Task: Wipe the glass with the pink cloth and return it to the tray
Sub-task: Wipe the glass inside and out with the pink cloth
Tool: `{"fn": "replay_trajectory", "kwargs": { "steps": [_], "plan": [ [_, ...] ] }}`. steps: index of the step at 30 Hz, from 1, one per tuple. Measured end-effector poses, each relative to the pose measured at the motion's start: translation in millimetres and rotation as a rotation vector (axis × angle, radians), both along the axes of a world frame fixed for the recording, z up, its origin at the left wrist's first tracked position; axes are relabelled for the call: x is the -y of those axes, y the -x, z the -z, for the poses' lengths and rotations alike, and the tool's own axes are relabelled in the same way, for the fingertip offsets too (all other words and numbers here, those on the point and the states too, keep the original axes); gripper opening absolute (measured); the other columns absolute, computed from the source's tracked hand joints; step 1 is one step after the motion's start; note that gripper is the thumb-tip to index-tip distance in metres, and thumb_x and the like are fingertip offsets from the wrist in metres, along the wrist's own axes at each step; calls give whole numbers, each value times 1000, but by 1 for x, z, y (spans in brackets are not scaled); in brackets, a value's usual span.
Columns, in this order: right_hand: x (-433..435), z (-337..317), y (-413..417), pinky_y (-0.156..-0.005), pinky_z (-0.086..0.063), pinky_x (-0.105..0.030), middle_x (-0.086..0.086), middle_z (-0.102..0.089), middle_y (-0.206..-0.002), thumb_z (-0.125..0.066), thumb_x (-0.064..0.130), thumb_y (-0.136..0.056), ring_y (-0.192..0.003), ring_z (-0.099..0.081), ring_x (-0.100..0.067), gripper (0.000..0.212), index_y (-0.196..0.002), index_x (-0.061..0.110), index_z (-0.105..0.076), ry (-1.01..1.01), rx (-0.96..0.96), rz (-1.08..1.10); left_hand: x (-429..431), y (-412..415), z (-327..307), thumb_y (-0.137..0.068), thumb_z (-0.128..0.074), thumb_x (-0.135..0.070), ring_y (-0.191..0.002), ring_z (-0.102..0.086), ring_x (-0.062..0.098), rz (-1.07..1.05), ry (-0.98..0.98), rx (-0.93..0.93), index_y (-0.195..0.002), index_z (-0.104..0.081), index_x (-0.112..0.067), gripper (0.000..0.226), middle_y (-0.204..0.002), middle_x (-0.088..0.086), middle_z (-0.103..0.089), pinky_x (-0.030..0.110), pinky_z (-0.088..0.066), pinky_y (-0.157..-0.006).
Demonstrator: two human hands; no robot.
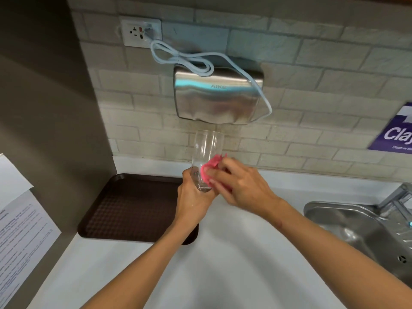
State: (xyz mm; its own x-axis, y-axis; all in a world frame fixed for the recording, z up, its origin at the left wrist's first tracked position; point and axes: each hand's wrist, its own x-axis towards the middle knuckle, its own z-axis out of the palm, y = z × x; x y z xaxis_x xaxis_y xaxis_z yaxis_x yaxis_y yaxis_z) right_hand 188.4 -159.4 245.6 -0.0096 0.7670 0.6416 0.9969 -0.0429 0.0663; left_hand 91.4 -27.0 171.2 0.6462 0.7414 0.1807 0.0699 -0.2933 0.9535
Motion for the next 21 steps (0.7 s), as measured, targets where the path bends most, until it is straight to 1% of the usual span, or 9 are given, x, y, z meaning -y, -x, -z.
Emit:
{"fn": "replay_trajectory", "kwargs": {
  "steps": [3,5,8,11,14,15,17,19,21],
  "plan": [
    [-7,-23,-16,-58,-63,-42,-17,-69,-100,-75,11,-97,-84,-71,-31,23,-119,7,-80,-201,-74,113,8,-3,0,-79,-93,-30,-82,-68,-16,9,29,21,-136,-52,-18,71,-104,-6,-73,2,-50,-63],
    [-16,-33,-16,-63,-65,-46,-19,-70,-105,-74,11,-98,-90,-73,-35,26,-123,6,-78,-258,-105,156,14,-5,-2,-78,-93,-32,-83,-69,-14,22,38,31,-135,-53,-18,71,-102,-9,-72,3,-50,-61],
    [-23,-21,-2,-61,-61,-45,-19,-71,-108,-76,7,-95,-91,-67,-36,27,-122,7,-79,-216,-37,123,15,-6,-11,-71,-91,-45,-83,-71,-8,18,67,67,-133,-55,-17,77,-103,-8,-73,5,-50,-61],
    [-13,7,8,-67,-60,-44,-18,-73,-117,-74,0,-91,-95,-64,-34,37,-128,7,-76,-163,-16,74,7,-3,-17,-58,-80,-59,-77,-72,-7,-12,79,113,-122,-59,-18,79,-88,-10,-75,9,-52,-59],
    [-6,28,16,-88,-62,-51,-21,-68,-136,-72,-5,-94,-119,-67,-42,42,-135,4,-72,-180,-149,69,1,-1,-15,-69,-86,-45,-77,-72,-8,1,71,129,-121,-58,-20,64,-88,-21,-76,9,-53,-60],
    [-8,31,19,-100,-59,-53,-21,-65,-143,-68,-1,-98,-130,-62,-45,39,-137,4,-70,-176,-174,60,0,-1,-14,-75,-86,-34,-76,-73,-7,8,72,128,-123,-58,-17,57,-86,-16,-76,10,-53,-59],
    [-14,28,24,-123,-42,-52,-19,-55,-156,-57,10,-106,-149,-47,-46,39,-144,3,-64,-165,-223,41,2,-3,-11,-84,-83,-17,-76,-74,-5,38,76,127,-125,-57,-15,48,-87,-12,-75,13,-55,-60],
    [-21,16,25,-131,-28,-50,-17,-45,-164,-54,13,-108,-158,-33,-42,42,-149,4,-59,-196,-315,37,8,-3,-12,-86,-83,-15,-76,-73,-6,84,83,136,-122,-57,-19,45,-88,-19,-75,13,-56,-60],
    [-27,3,26,-133,-26,-45,-15,-34,-170,-54,10,-109,-162,-25,-35,43,-152,6,-55,-253,-446,44,16,-3,-17,-83,-84,-25,-75,-72,-7,112,103,160,-122,-58,-17,48,-87,-27,-74,13,-54,-61]
  ]
}}
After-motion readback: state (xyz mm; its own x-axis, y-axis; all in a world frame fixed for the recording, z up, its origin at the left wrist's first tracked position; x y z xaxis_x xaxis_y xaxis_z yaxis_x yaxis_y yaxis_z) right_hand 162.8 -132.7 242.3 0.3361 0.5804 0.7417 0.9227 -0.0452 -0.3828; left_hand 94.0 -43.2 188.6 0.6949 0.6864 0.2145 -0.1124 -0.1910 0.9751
